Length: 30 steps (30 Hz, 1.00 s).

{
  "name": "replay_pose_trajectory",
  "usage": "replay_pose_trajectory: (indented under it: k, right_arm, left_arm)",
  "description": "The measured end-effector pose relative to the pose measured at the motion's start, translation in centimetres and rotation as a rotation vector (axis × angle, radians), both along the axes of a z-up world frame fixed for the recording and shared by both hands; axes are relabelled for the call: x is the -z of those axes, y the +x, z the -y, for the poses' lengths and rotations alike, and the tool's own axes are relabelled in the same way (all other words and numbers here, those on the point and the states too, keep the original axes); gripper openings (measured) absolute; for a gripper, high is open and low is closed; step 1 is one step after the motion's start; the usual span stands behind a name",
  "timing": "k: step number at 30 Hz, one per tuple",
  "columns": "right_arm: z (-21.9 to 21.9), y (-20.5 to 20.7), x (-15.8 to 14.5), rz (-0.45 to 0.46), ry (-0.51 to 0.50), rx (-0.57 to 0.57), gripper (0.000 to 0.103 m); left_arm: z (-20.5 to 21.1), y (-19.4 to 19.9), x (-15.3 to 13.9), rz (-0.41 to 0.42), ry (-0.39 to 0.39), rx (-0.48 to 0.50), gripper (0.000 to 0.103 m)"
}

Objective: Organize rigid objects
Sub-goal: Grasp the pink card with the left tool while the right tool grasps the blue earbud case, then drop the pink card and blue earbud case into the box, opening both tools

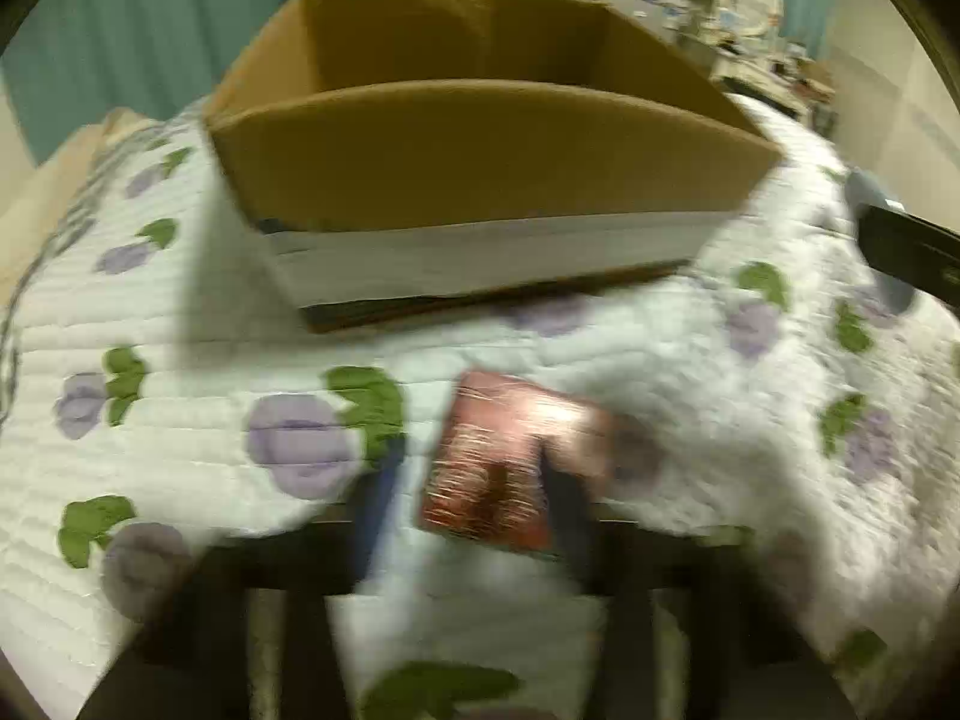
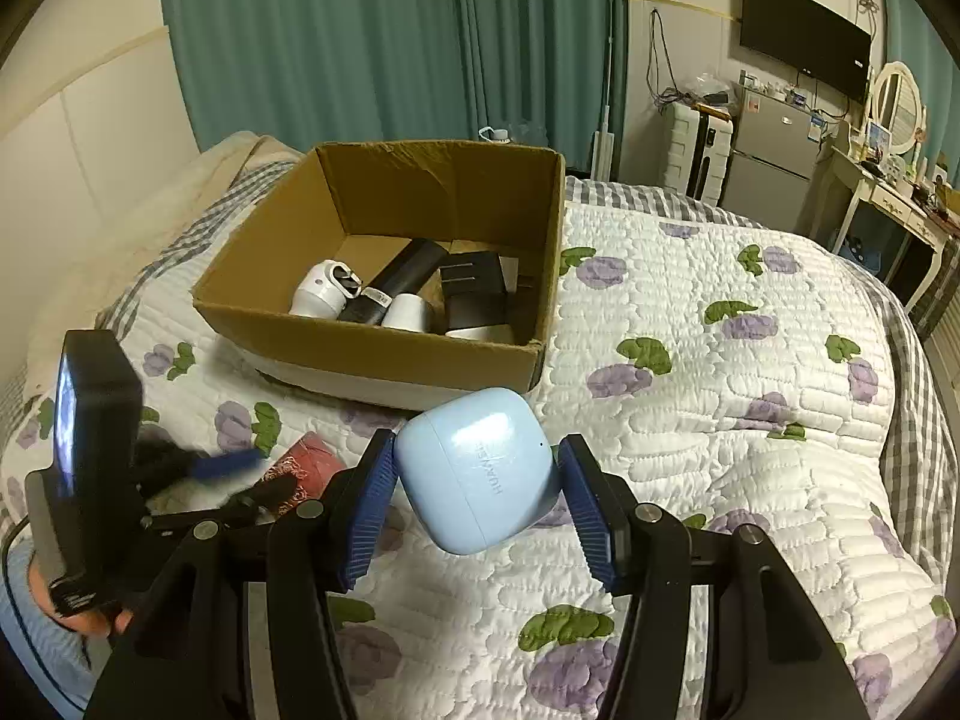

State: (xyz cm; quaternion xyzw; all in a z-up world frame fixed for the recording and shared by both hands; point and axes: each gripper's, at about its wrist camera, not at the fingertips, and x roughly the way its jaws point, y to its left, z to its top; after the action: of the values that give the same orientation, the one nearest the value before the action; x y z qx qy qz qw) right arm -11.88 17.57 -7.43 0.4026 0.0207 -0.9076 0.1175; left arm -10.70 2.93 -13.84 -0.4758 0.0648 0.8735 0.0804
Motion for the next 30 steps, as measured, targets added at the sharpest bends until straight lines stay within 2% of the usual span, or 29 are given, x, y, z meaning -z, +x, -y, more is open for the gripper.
replay_pose_trajectory:
  k: [1, 2, 3, 8, 10, 12, 14, 17, 19, 23, 26, 27, 28, 30]
  right_arm:
    - [-0.1, 0.0, 0.1, 0.001, -0.002, 0.000, 0.055]
    - [-0.2, -0.1, 0.3, 0.003, -0.004, -0.001, 0.055]
    - [-0.3, 0.0, 0.4, 0.005, -0.006, -0.001, 0.055]
    - [-0.6, -0.3, 0.9, 0.014, -0.021, 0.002, 0.055]
    - [-0.7, -0.3, 0.9, 0.015, -0.026, 0.002, 0.055]
    - [-0.8, -0.2, 0.9, 0.013, -0.030, 0.002, 0.055]
    - [-0.8, -0.1, 0.7, 0.009, -0.030, 0.004, 0.055]
    - [-1.0, 0.1, 0.5, -0.002, -0.032, 0.007, 0.055]
    - [-1.0, 0.1, 0.3, -0.007, -0.032, 0.010, 0.055]
    - [-1.3, 0.2, -0.1, -0.016, -0.036, 0.020, 0.055]
    - [-1.4, 0.2, -0.1, -0.016, -0.035, 0.023, 0.055]
    - [-1.4, 0.3, -0.1, -0.016, -0.034, 0.023, 0.055]
    - [-1.5, 0.3, -0.1, -0.016, -0.032, 0.022, 0.055]
    - [-1.5, 0.4, -0.2, -0.019, -0.025, 0.023, 0.055]
  left_arm:
    - [0.1, -0.1, 0.2, -0.013, -0.013, -0.005, 0.061]
    - [0.1, -0.5, 0.7, 0.014, -0.011, 0.006, 0.062]
    - [0.1, -0.9, 1.4, 0.055, 0.008, 0.021, 0.062]
    - [-0.4, -2.3, 2.5, 0.127, 0.100, 0.070, 0.067]
    - [-1.1, -2.7, 2.9, 0.152, 0.091, 0.094, 0.067]
    - [-1.9, -2.6, 2.6, 0.158, 0.076, 0.123, 0.063]
    - [-2.7, -1.9, 1.9, 0.144, 0.050, 0.139, 0.046]
    - [-3.2, -0.9, 0.4, 0.118, 0.080, 0.154, 0.029]
    - [-3.9, 0.0, -0.5, 0.090, 0.075, 0.173, 0.029]
    - [-5.2, 0.6, -1.7, 0.073, 0.122, 0.215, 0.029]
    - [-6.4, 0.1, 0.0, 0.104, 0.074, 0.216, 0.029]
    - [-6.7, 0.1, 0.4, 0.105, 0.056, 0.212, 0.025]
    - [-7.2, 0.7, 0.8, 0.094, 0.051, 0.210, 0.012]
    - [-7.2, 1.2, 0.2, 0.077, 0.080, 0.199, 0.010]
